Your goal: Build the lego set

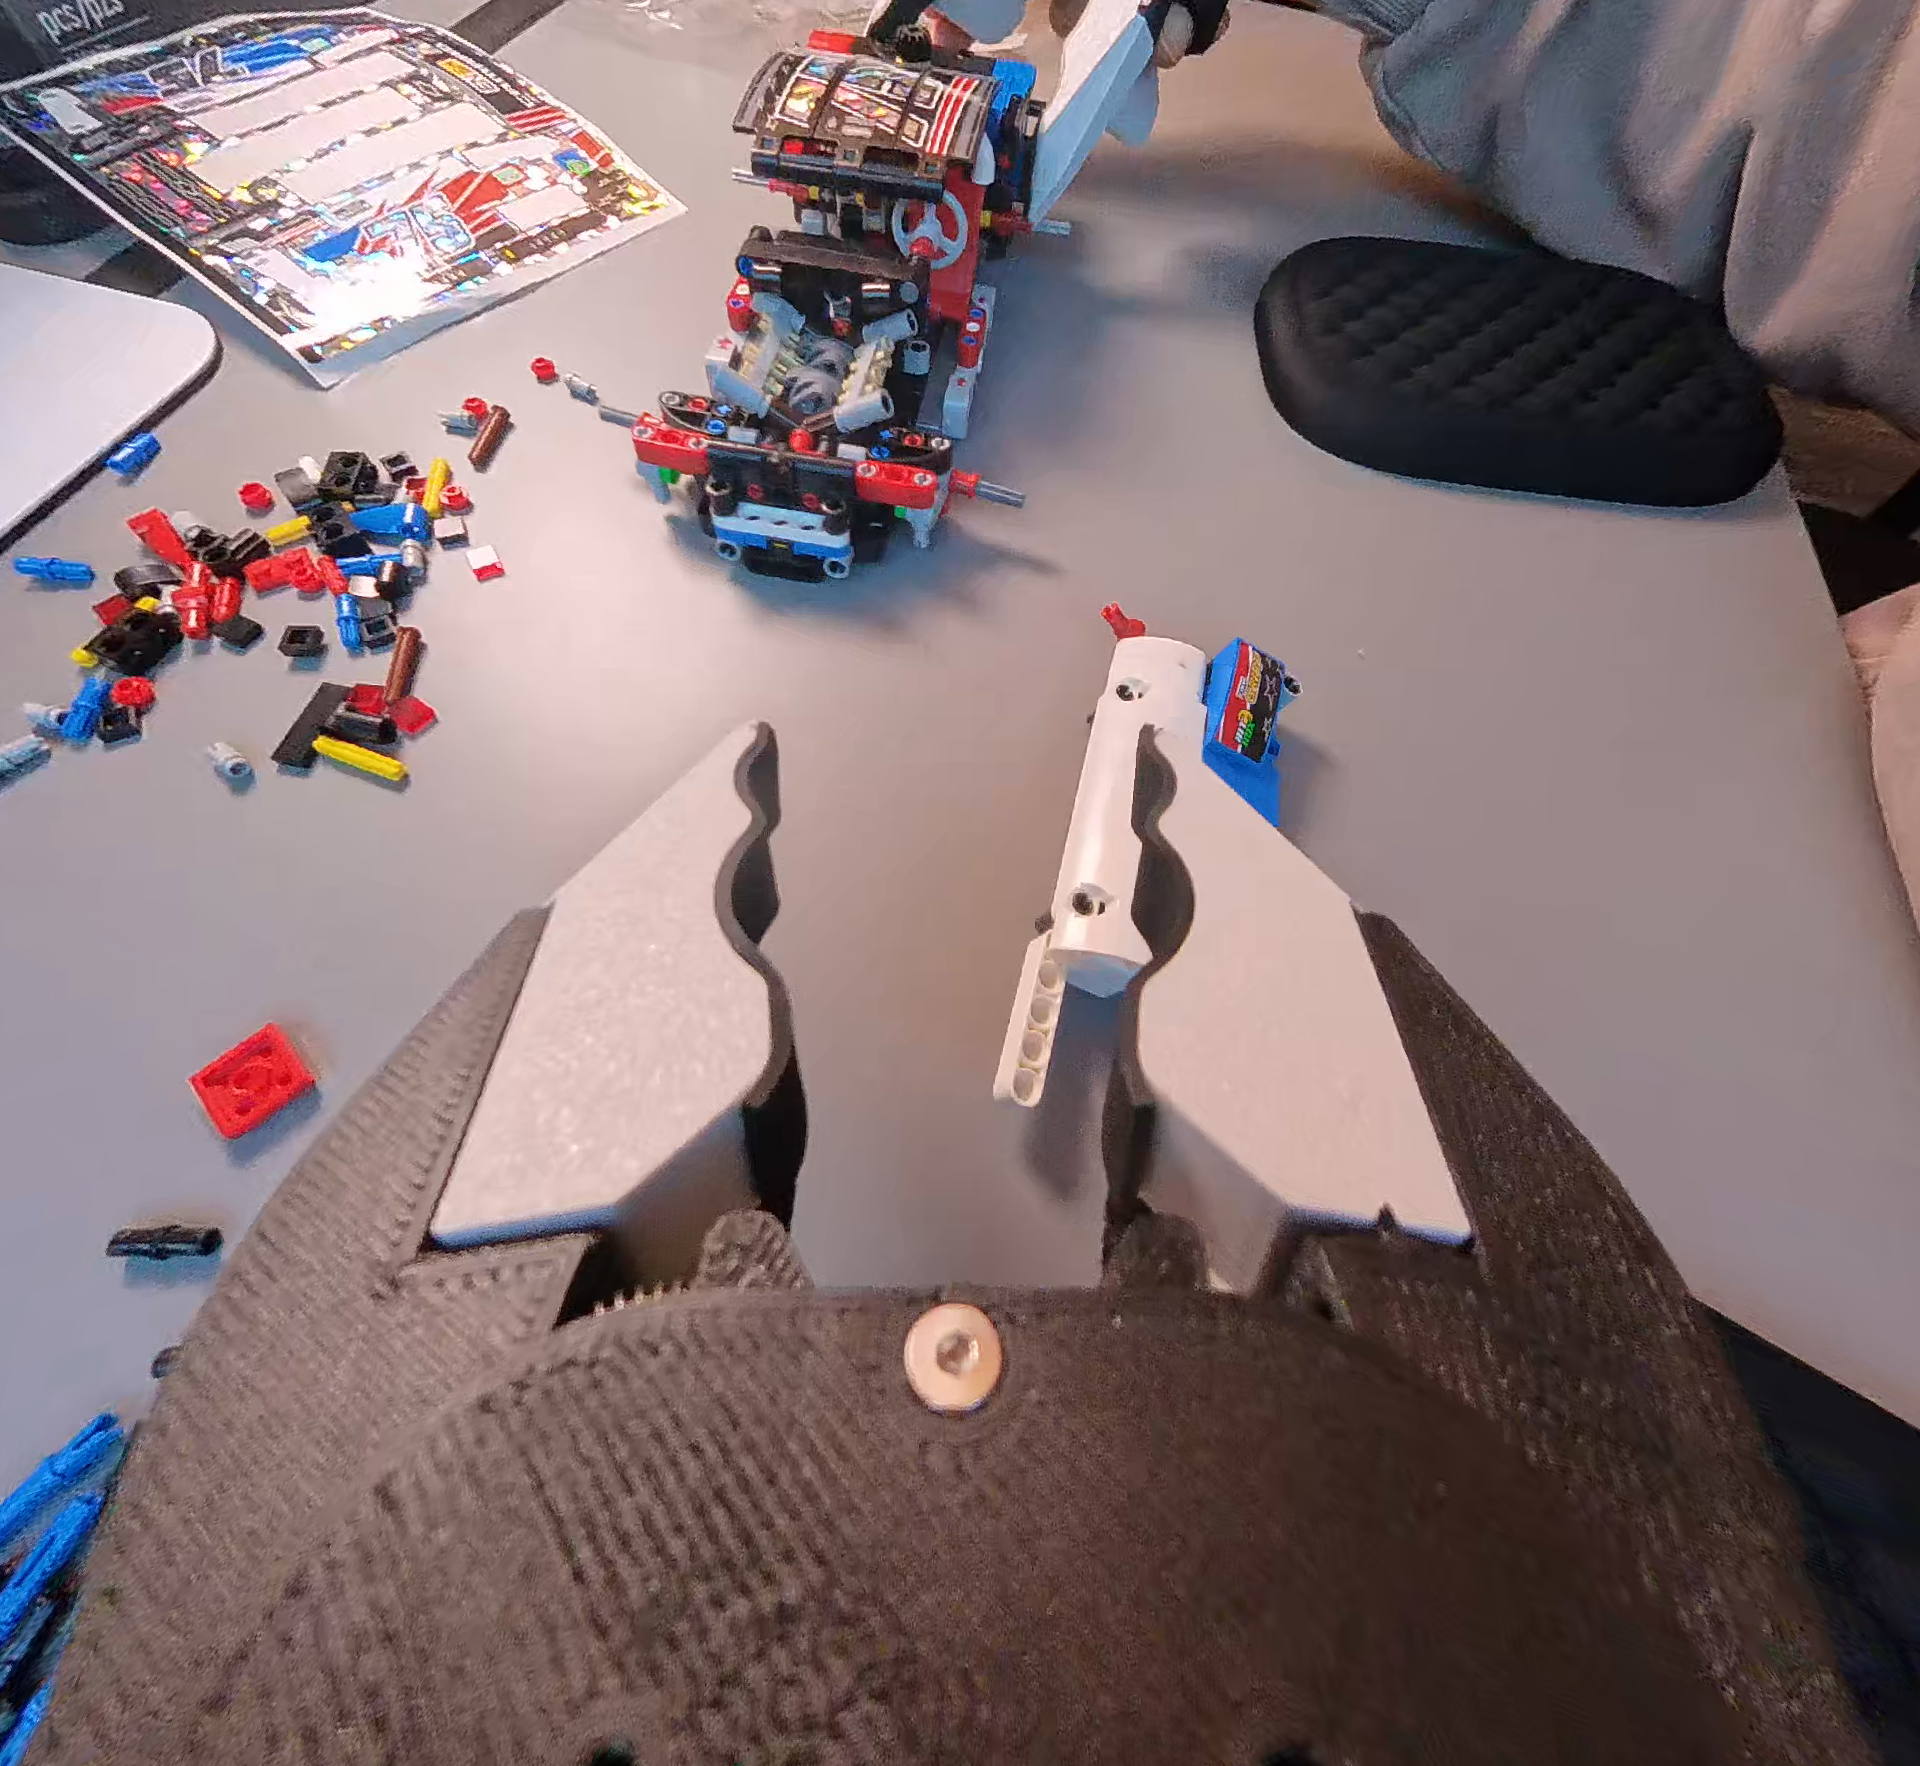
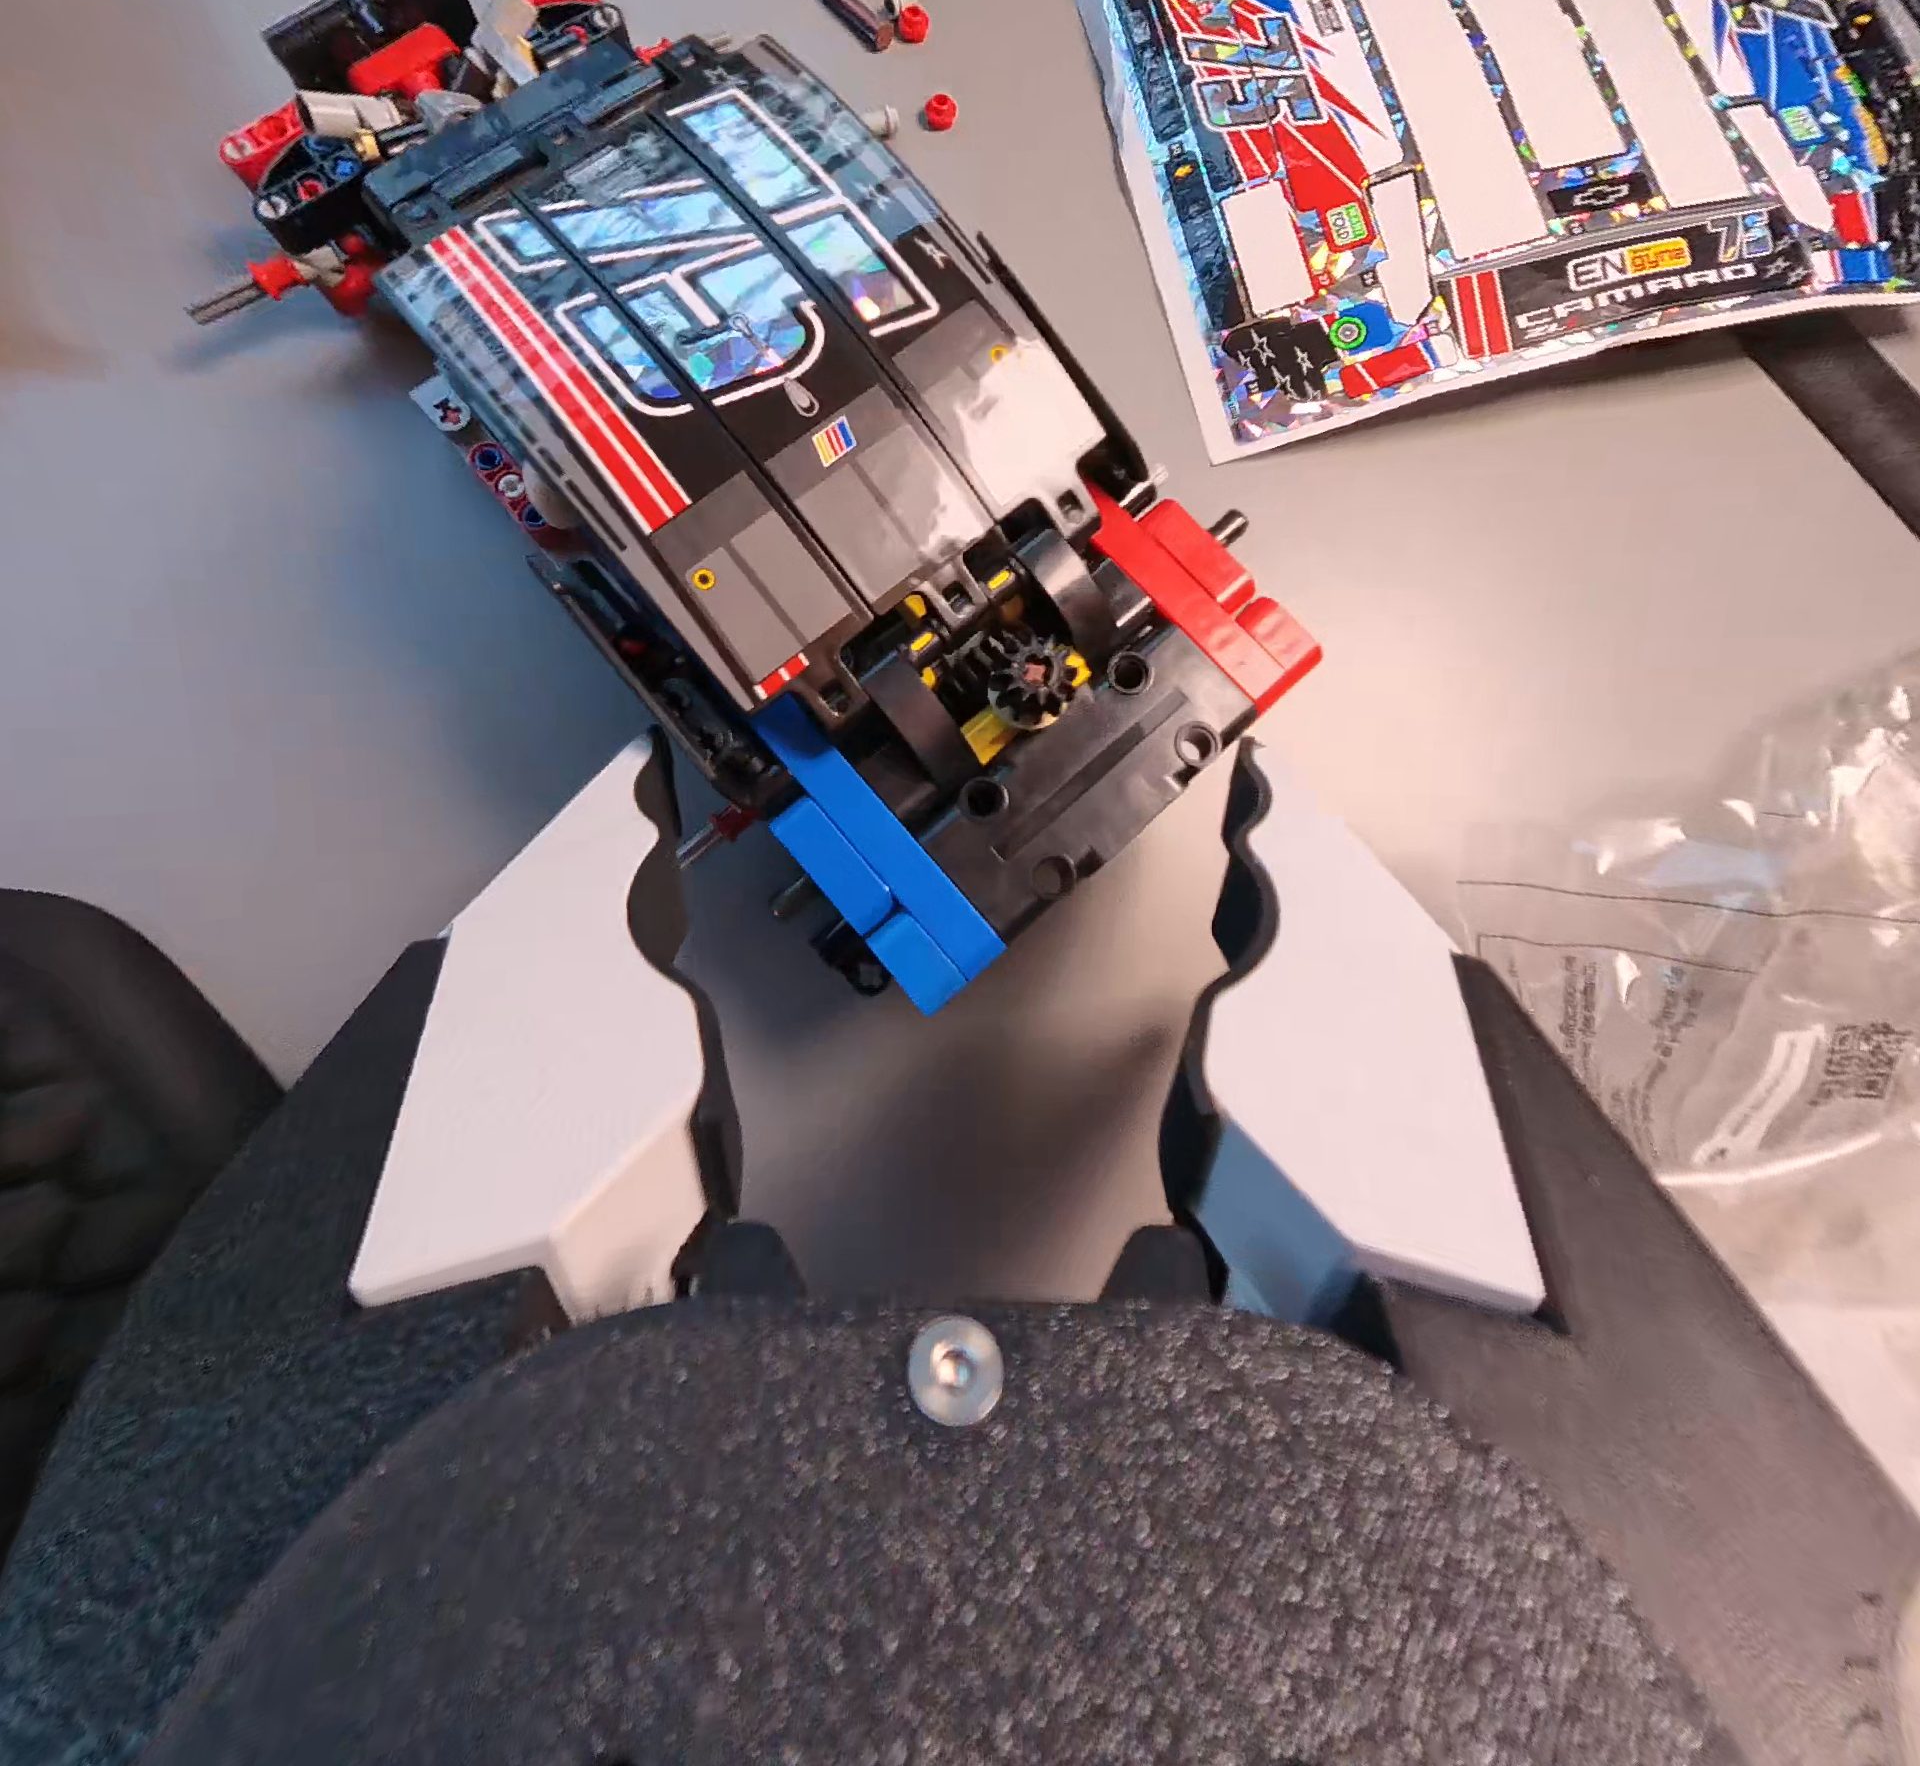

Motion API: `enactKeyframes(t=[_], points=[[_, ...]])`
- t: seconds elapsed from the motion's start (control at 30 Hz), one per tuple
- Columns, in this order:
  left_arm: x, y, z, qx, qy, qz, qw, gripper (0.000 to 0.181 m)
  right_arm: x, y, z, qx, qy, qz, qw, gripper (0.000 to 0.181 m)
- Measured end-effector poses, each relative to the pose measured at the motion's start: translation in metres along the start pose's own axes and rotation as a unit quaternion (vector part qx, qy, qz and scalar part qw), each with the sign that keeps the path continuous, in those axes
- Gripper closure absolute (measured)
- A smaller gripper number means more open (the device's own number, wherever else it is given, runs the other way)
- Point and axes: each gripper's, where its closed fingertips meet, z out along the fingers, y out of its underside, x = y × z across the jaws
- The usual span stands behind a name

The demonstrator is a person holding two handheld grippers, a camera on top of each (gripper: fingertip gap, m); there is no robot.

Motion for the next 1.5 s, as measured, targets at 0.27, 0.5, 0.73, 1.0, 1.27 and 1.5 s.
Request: enactKeyframes(t=[0.27, 0.5, 0.73, 1.0, 1.27, 1.5], points=[[-0.014, 0.007, 0.015, -0.005, -0.033, 0.004, 0.999, 0.115, -0.018, -0.007, 0.005, 0.035, -0.028, -0.037, 0.998, 0.096], [-0.03, 0.017, 0.017, -0.01, -0.057, 0.005, 0.998, 0.11, -0.056, -0.028, 0.023, 0.054, -0.049, -0.065, 0.995, 0.099], [-0.031, 0.027, 0.001, -0.015, -0.082, 0.036, 0.996, 0.116, -0.092, -0.059, 0.049, 0.072, -0.038, -0.068, 0.994, 0.101], [-0.039, 0.031, -0.014, -0.011, -0.091, 0.029, 0.995, 0.117, -0.106, -0.074, 0.055, 0.122, -0.045, -0.048, 0.99, 0.101], [-0.061, -0.02, -0.061, 0.128, -0.14, -0.029, 0.981, 0.122, -0.068, -0.102, 0.007, 0.231, -0.031, 0.027, 0.972, 0.115], [-0.161, -0.075, -0.103, 0.174, -0.251, -0.111, 0.946, 0.12, 0.027, -0.188, 0.017, 0.295, 0.029, 0.069, 0.953, 0.115]])
